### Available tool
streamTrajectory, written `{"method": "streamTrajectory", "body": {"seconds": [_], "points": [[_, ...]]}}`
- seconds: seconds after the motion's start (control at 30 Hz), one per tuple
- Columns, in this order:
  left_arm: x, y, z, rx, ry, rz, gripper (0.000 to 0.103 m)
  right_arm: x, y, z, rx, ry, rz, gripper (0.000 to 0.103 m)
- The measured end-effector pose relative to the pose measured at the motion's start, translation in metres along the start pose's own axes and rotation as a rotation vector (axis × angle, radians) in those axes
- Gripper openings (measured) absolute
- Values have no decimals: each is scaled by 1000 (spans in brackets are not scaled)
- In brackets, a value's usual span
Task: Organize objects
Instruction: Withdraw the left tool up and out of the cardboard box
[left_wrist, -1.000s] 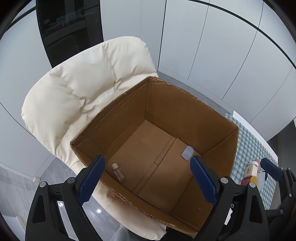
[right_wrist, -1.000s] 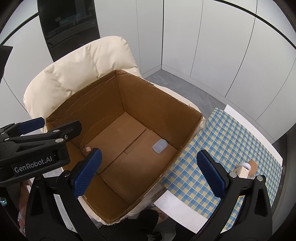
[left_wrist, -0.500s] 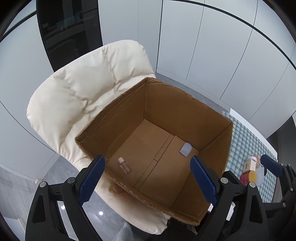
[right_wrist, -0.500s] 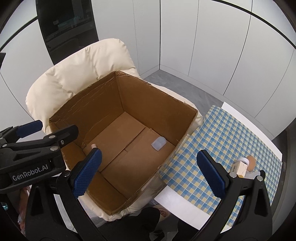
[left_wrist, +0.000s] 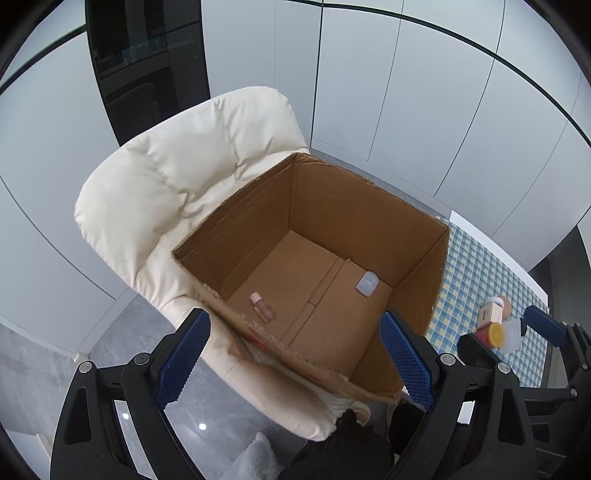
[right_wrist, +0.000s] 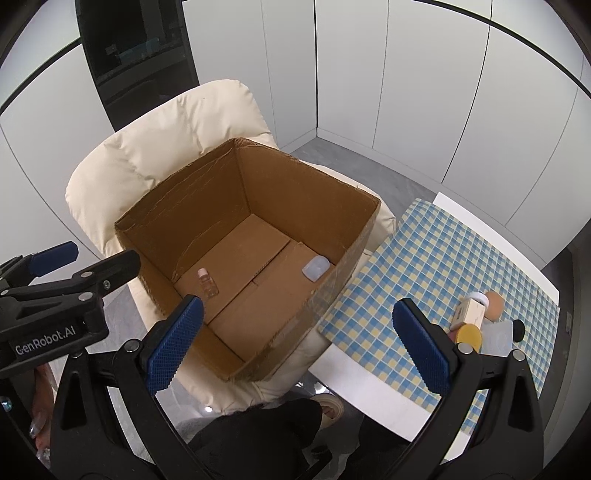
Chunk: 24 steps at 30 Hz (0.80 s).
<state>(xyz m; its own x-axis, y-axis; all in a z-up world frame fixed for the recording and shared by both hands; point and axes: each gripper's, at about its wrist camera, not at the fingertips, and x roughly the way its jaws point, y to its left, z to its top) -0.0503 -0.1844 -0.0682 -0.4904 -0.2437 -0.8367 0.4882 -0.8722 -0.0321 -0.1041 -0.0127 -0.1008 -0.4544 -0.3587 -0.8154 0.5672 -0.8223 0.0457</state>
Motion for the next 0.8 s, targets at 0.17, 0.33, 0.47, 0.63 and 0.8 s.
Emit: {"method": "streamTrajectory", "body": {"seconds": [0.17,0.33,0.47,0.63,0.8], "points": [[-15,1,-11,8,-4,-9,93,-16,-5,-12,14,-9,-10,103],[-29,0,-25,17,-3,-11,93,-29,-7,-28,29,-6,-4,103],[-40,0,-34,25,-4,-15,93,-42,-5,-39,27,-12,-2,103],[-55,4,-49,29,-9,-10,93,-60,-3,-50,24,-26,2,103],[-65,9,-64,32,-2,-4,93,-77,1,-63,26,-34,9,103]]}}
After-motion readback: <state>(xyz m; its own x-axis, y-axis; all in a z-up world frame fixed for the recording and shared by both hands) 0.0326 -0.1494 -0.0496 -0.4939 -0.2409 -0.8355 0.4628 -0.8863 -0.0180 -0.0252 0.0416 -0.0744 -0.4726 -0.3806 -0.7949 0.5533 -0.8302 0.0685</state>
